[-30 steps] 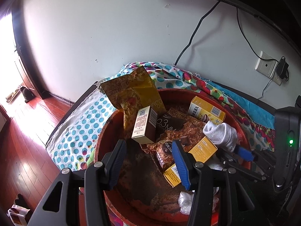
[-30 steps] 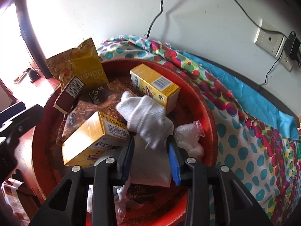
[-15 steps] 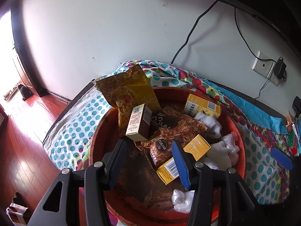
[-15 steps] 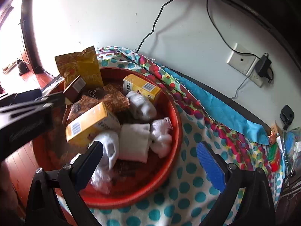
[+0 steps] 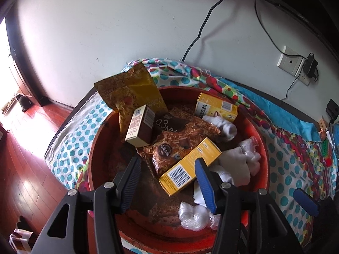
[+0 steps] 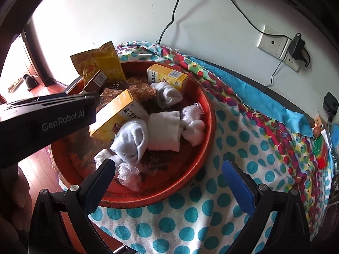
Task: Organize objects
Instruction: 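Withdraw the open right gripper from the basin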
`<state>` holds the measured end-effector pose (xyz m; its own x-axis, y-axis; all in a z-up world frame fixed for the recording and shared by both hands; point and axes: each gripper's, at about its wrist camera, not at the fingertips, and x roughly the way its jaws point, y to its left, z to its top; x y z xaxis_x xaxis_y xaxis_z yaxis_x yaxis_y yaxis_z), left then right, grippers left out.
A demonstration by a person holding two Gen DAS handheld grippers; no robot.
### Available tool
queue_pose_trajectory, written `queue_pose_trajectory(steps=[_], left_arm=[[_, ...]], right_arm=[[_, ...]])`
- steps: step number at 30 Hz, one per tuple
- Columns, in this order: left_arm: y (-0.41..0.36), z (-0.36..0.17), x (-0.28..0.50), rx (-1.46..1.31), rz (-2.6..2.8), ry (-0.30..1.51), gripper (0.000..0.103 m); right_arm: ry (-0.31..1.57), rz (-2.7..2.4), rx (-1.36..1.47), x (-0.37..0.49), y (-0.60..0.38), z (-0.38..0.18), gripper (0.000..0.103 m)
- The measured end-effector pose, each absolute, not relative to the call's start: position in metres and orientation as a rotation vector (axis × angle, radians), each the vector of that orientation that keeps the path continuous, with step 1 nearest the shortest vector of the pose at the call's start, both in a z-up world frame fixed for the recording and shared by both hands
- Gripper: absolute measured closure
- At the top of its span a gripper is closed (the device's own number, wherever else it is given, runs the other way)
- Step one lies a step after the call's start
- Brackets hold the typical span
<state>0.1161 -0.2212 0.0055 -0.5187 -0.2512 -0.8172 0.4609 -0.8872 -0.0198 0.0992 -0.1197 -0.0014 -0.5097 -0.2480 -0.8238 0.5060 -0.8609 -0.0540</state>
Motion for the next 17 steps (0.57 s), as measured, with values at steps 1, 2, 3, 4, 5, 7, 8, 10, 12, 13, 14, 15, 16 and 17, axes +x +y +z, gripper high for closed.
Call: queue_pose_trajectory(steps=[1, 2, 3, 4, 5, 7, 8, 10, 12, 13, 14, 15, 16, 17], left_arm=[[-0.221, 0.004, 0.116, 1.249, -2.395, 0.323, 0.048], [-0.22, 0.003, 0.115, 1.263, -2.389, 0.314, 0.045], [-0.22, 0.002, 0.115, 1.273, -2.383, 0.313, 0.041], [-0.22, 0.001, 0.114, 1.283, -2.373, 0.31, 0.04], [-0.219, 0.001, 0.114, 1.281, -2.373, 0.301, 0.038], [-0.216, 0.003, 0.113, 1.279, -2.406, 0.31, 0.038], [-0.215, 0.004, 0.114, 1.279, -2.427, 0.322, 0.038], [-0.208, 0.008, 0.115, 1.259, -2.474, 0.299, 0.038], [-0.202, 0.011, 0.114, 1.245, -2.491, 0.26, 0.038], [-0.2, 0.012, 0.114, 1.247, -2.498, 0.252, 0.038], [-0.2, 0.012, 0.114, 1.251, -2.501, 0.256, 0.038], [-0.199, 0.012, 0.113, 1.254, -2.506, 0.257, 0.038], [-0.198, 0.012, 0.113, 1.259, -2.504, 0.247, 0.038], [-0.198, 0.011, 0.112, 1.268, -2.491, 0.24, 0.038]], right_arm=[[0.398, -2.371, 1.229, 0.099, -0.119, -0.001, 0.003], [0.393, -2.37, 1.231, 0.098, -0.118, -0.002, 0.003], [0.389, -2.371, 1.232, 0.098, -0.117, -0.002, 0.003], [0.388, -2.371, 1.237, 0.097, -0.116, -0.003, 0.003], [0.386, -2.369, 1.24, 0.096, -0.115, -0.003, 0.003], [0.381, -2.364, 1.244, 0.095, -0.115, -0.005, 0.003], [0.381, -2.364, 1.248, 0.094, -0.115, -0.005, 0.003], [0.376, -2.359, 1.251, 0.093, -0.115, -0.006, 0.003], [0.378, -2.357, 1.251, 0.093, -0.115, -0.006, 0.003], [0.374, -2.354, 1.249, 0.093, -0.114, -0.006, 0.003], [0.373, -2.352, 1.249, 0.093, -0.115, -0.006, 0.003], [0.375, -2.354, 1.248, 0.093, -0.115, -0.006, 0.003], [0.378, -2.353, 1.246, 0.094, -0.115, -0.006, 0.003], [0.382, -2.352, 1.244, 0.094, -0.116, -0.005, 0.003]])
